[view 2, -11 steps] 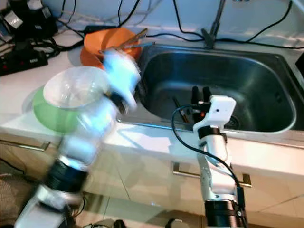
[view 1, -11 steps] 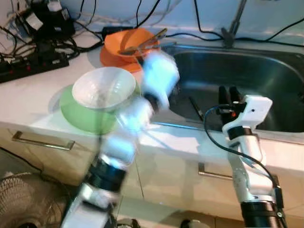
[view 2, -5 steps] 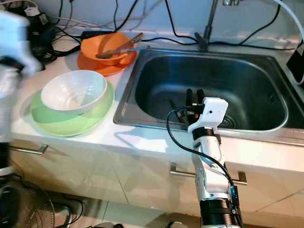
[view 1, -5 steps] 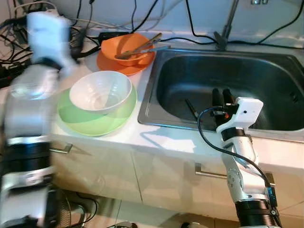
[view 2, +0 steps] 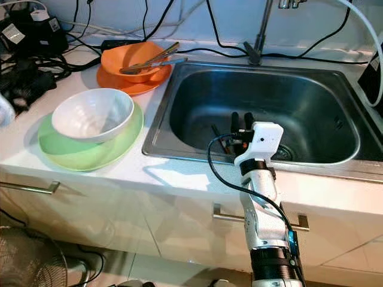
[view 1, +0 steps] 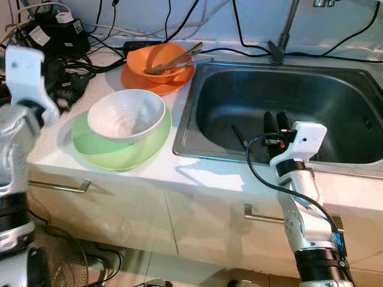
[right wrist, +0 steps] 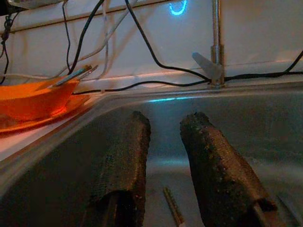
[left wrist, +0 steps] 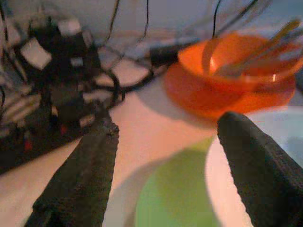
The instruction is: Kitchen organization
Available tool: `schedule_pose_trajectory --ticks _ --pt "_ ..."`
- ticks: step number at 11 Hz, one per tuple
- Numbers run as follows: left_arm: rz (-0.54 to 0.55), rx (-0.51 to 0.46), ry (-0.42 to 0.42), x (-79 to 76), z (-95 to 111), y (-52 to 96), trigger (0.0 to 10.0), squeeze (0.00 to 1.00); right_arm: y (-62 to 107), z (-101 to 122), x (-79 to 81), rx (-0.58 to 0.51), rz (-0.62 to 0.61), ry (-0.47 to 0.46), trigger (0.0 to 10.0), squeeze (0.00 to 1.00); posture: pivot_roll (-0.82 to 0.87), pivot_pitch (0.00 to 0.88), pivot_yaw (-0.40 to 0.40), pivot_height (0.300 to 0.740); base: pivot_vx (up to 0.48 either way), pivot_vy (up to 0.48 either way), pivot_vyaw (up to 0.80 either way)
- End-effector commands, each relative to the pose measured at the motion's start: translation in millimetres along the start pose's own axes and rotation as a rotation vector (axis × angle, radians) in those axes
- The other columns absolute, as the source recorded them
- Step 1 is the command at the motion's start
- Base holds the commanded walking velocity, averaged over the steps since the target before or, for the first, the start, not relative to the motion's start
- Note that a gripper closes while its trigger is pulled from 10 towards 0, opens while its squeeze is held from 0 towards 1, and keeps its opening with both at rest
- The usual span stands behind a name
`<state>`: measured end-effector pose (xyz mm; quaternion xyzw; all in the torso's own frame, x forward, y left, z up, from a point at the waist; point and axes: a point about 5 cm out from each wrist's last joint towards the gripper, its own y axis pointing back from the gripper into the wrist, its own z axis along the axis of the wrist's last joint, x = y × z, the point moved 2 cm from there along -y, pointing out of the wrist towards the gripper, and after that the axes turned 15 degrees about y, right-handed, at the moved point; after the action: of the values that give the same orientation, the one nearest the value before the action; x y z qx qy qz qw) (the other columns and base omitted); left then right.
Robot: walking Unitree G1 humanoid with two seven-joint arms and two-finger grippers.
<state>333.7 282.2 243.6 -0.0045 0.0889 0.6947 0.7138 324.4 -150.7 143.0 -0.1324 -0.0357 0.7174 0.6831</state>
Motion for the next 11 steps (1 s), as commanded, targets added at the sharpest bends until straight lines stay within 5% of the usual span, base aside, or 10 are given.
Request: schedule_pose_trajectory --ticks 1,3,7,11 --pt "-0.043 0.053 0.015 -3.9 -5.9 5.1 10.0 0.0 6.1 -17.3 5.5 0.076 0.026 -0.001 10.0 0.0 0.1 0.051 0.065 0.74 0.0 0.0 0.0" --pt "-0.11 0.163 0.061 -13.5 -33.7 10.0 10.0 0.0 1.6 -10.6 -2.0 0.054 0.014 0.015 10.0 0.0 0.08 0.061 0.061 0.74 0.0 0.0 0.0" --pt "-0.083 0.22 0.089 -7.6 -39.8 15.8 10.0 0.0 2.3 -11.6 0.5 0.057 0.018 0.008 10.0 0.0 0.09 0.07 0.062 0.74 0.0 0.0 0.0" --pt "-0.105 0.287 0.241 -17.8 -63.3 12.7 10.0 0.0 1.7 -11.3 -1.7 0.06 0.018 0.014 10.0 0.0 0.08 0.088 0.06 0.74 0.0 0.0 0.0"
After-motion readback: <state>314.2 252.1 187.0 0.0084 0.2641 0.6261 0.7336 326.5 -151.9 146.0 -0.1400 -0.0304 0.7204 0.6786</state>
